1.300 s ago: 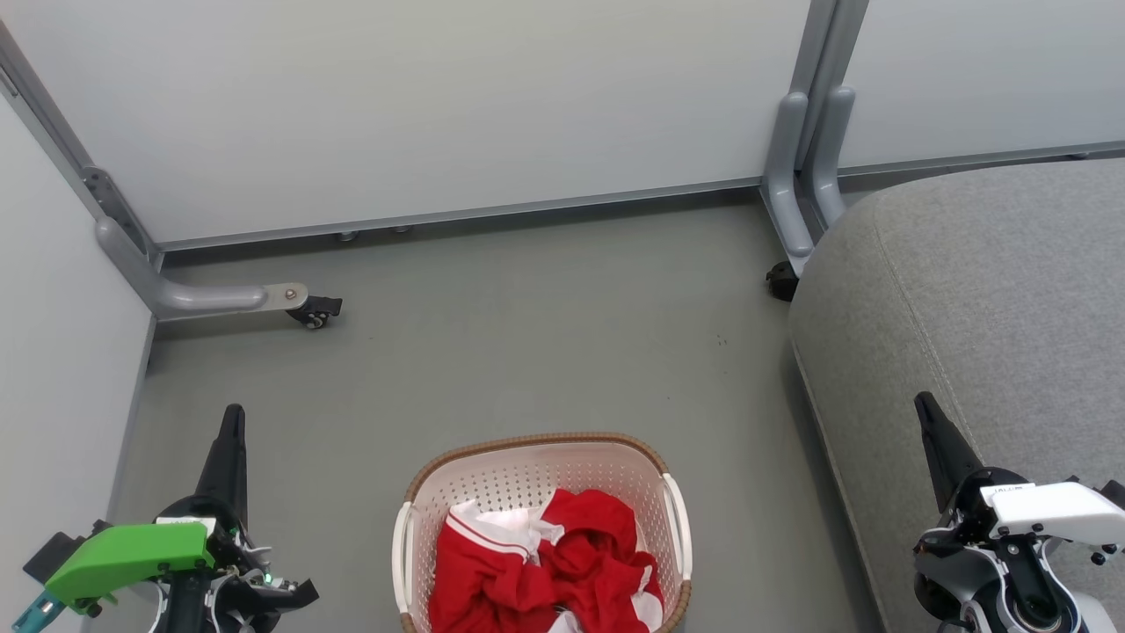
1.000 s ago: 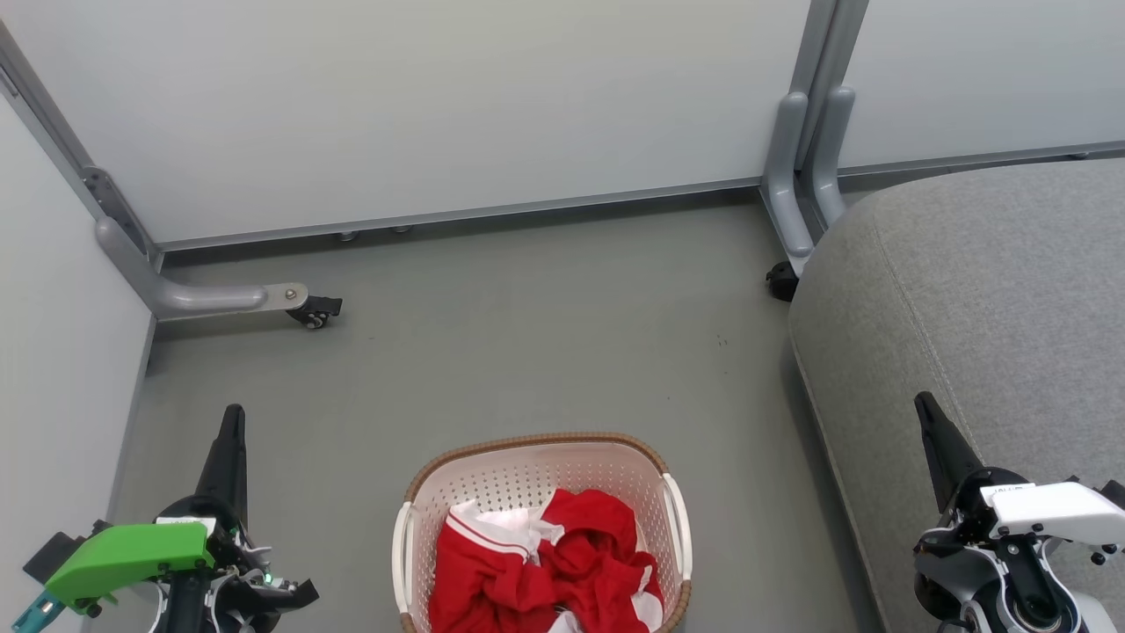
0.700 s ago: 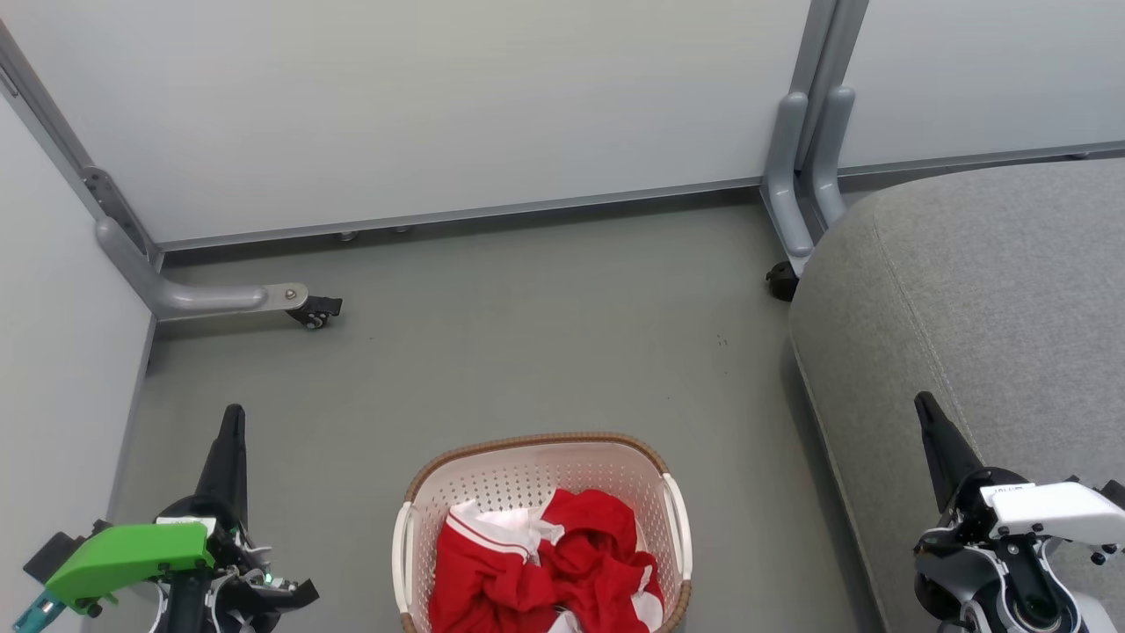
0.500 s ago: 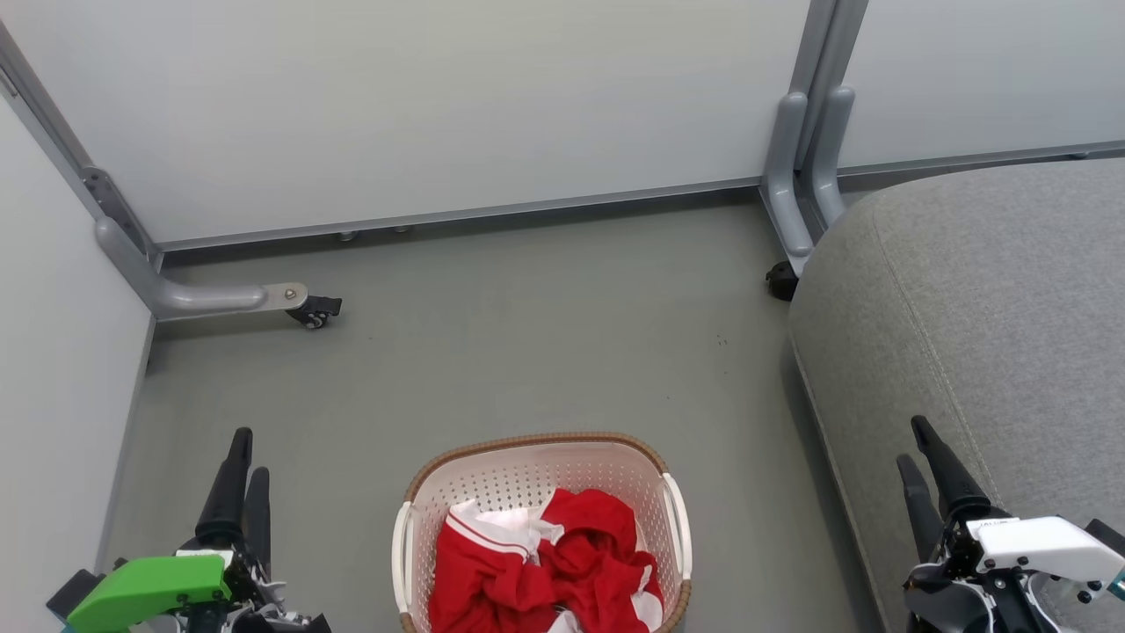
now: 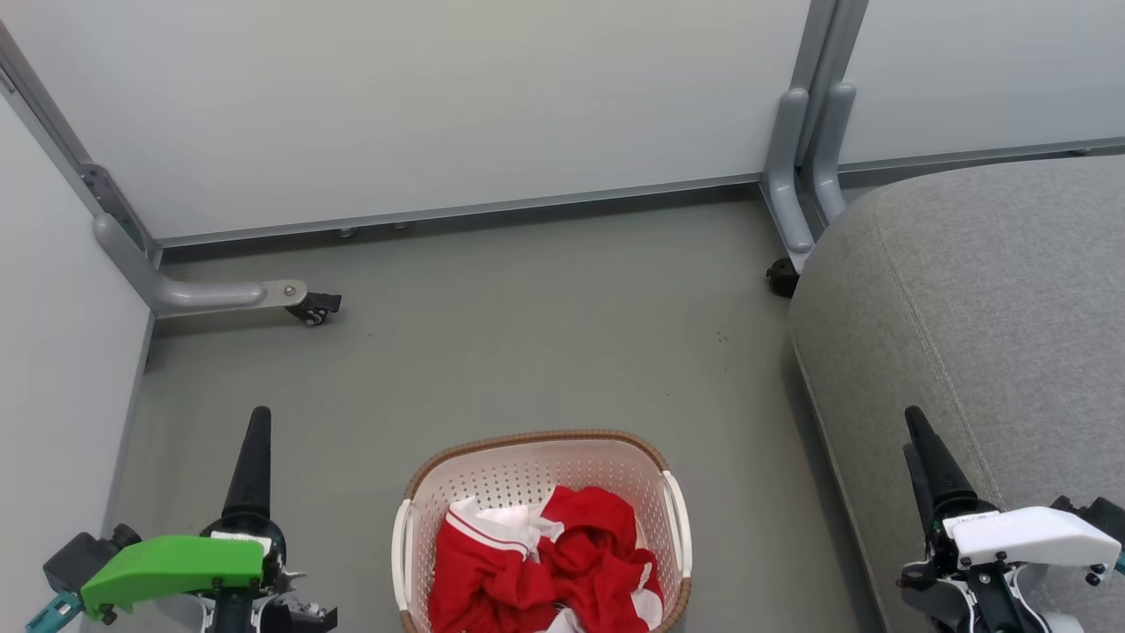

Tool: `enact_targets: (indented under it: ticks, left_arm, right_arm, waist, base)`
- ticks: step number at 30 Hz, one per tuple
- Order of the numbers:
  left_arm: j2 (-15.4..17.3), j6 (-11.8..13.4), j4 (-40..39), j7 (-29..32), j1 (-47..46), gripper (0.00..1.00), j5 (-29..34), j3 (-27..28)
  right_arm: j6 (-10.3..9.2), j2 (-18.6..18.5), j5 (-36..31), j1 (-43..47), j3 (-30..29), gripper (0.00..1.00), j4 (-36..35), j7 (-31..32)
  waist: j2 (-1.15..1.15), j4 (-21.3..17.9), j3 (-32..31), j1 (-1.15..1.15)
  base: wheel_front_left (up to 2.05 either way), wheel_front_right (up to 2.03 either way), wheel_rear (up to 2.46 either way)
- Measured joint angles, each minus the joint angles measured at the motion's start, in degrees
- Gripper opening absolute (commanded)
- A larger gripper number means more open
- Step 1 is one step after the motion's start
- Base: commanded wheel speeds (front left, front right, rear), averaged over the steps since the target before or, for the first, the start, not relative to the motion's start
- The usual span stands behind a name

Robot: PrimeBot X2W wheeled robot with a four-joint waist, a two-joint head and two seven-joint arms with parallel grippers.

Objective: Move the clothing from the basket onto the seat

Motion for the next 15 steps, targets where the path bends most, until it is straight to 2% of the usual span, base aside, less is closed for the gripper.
enact_targets:
  ticks: [10, 15]
  left_arm:
    - [0.0, 0.7, -2.6, -2.3, 0.0, 1.0, 11.0, -2.1]
    - [0.0, 1.1, -3.5, -3.5, 0.0, 1.0, 15.3, -3.2]
  right_arm:
    - [0.0, -0.1, -16.7, 0.0, 2.6, 1.0, -1.9, -2.4]
    - [0.0, -0.1, -22.5, 0.0, 3.7, 1.0, -2.4, -3.5]
  waist:
    - [0.0, 0.1, 0.2, 0.0]
    - [0.0, 0.2, 0.2, 0.0]
  base:
    - [0.0, 0.0, 0.0]
    - [0.0, 0.0, 0.0]
